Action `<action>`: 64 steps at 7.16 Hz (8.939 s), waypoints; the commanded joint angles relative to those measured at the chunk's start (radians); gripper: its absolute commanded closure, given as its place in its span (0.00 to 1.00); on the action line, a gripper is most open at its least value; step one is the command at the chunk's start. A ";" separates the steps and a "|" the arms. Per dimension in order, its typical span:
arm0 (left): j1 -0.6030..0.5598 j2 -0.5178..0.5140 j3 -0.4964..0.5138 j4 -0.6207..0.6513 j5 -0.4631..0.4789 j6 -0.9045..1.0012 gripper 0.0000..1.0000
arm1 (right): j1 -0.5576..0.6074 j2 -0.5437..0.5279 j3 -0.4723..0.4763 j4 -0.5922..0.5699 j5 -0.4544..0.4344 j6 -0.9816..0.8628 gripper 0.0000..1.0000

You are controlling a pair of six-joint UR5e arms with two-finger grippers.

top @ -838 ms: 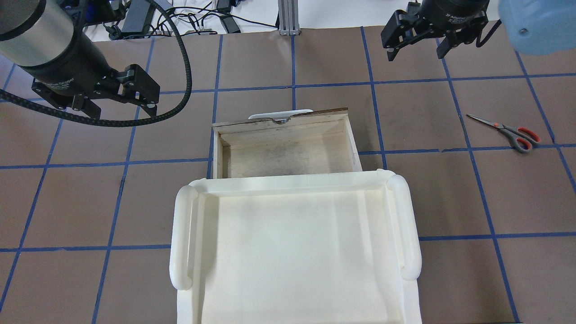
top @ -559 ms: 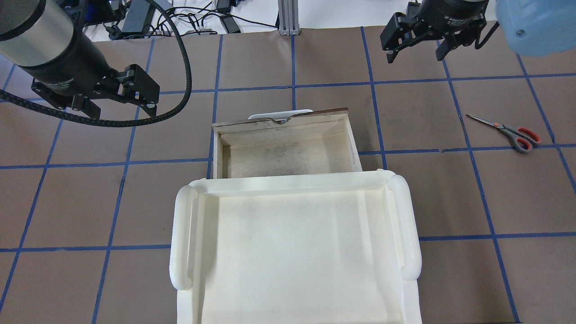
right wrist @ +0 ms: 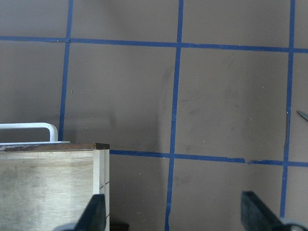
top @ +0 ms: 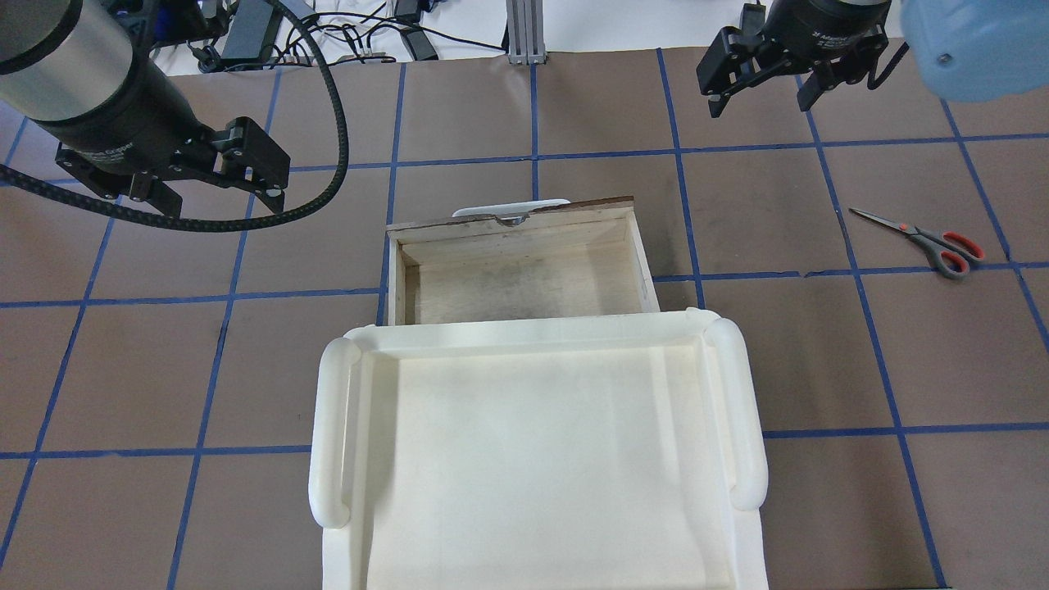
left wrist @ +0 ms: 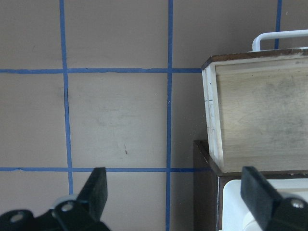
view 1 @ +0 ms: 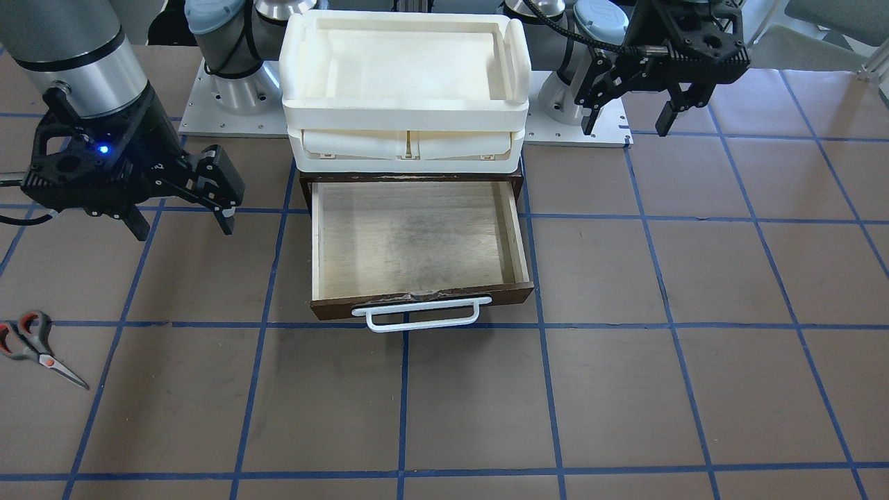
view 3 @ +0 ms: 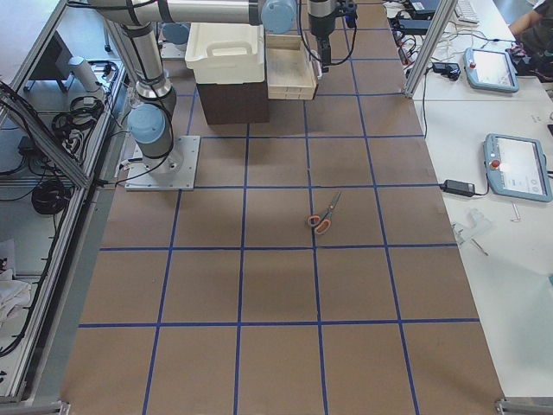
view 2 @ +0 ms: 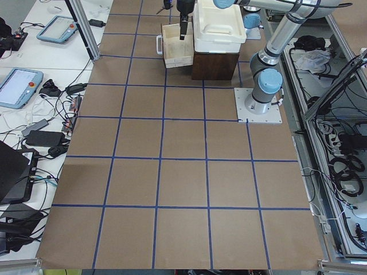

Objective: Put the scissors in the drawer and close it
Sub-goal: 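Move the right gripper toward the orange-and-grey scissors, then lower the right gripper onto the scissors and close on them, then lift the scissors with the right gripper and carry them over the drawer, then lower the scissors into the drawer and open the right gripper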

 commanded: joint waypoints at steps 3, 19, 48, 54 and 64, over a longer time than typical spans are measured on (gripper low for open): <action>0.000 0.002 0.000 0.000 0.005 0.002 0.00 | 0.019 0.052 -0.146 0.238 -0.090 0.097 0.00; 0.002 0.005 0.000 -0.002 0.008 0.003 0.00 | -0.550 0.489 0.148 -0.430 -0.042 -1.501 0.15; 0.005 -0.001 0.000 -0.005 0.007 0.005 0.00 | 0.407 0.181 0.103 -0.186 -0.078 -1.106 0.91; 0.008 -0.012 0.015 -0.031 0.005 -0.006 0.00 | 0.464 0.202 0.205 -0.300 -0.072 -1.114 0.90; 0.009 -0.024 0.002 0.005 0.007 0.002 0.00 | 0.478 0.227 0.218 -0.254 -0.027 -1.096 0.63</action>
